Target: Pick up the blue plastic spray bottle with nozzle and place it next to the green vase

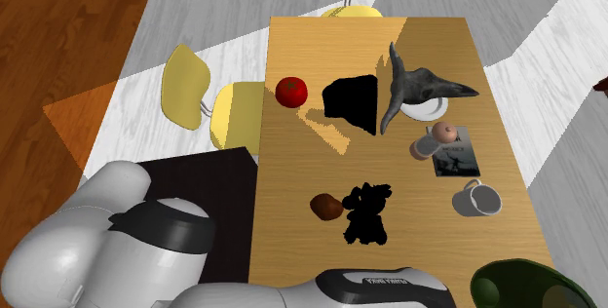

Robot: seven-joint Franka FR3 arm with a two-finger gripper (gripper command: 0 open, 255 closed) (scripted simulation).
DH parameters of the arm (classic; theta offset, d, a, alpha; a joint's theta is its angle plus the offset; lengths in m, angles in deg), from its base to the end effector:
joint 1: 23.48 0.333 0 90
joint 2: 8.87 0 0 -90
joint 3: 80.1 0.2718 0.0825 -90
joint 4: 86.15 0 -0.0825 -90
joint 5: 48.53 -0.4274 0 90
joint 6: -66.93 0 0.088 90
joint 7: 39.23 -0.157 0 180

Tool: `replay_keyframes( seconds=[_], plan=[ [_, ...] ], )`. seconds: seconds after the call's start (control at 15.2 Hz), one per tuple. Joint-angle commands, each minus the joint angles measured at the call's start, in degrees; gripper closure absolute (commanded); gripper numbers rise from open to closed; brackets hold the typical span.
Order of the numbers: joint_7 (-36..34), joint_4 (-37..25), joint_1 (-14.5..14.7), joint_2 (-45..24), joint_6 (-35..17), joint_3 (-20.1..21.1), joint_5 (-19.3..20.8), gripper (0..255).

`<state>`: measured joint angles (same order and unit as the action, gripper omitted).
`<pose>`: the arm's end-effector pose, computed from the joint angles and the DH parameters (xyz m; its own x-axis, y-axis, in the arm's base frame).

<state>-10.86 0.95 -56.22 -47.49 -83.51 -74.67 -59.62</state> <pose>0.6849 -0.3631 0.2074 0.8810 -0.1448 0.4505 -0.1622 -0.9868 0.0000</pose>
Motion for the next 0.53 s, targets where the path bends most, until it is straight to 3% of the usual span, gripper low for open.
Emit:
replay_keyframes(
  seconds=[0.0,0.2,0.26,0.46],
  plan=[
    [0.0,0.0,0.0,0.0,-0.1,0.0,0.0,255],
    [0.0,0.0,0.0,0.0,-0.1,0.0,0.0,255],
    [0.0,0.0,0.0,0.0,-0.1,0.0,0.0,0],
    [0.0,0.0,0.0,0.0,-0.1,0.0,0.0,0]
  ],
)
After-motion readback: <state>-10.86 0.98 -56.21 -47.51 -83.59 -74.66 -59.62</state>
